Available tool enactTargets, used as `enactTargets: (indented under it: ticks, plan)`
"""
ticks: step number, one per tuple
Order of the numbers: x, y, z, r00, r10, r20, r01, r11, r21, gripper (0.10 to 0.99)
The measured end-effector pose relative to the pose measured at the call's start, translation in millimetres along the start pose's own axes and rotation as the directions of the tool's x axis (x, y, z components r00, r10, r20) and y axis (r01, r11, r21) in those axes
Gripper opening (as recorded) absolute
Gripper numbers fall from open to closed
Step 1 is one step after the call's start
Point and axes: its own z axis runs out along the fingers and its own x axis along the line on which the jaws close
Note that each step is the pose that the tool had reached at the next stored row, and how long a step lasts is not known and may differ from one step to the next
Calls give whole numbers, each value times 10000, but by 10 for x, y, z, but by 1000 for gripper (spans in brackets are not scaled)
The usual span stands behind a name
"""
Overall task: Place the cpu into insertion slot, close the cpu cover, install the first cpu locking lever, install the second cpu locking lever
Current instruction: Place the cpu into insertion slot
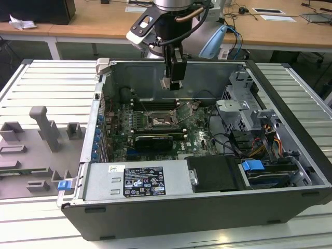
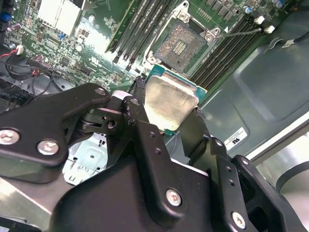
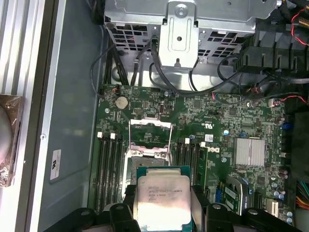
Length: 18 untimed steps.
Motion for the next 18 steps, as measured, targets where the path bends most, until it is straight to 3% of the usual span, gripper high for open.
enactTargets:
  ticks: [18]
  plan:
    - [-2, -8, 93, 10000, 0, 1, 0, 10000, 0, 529]
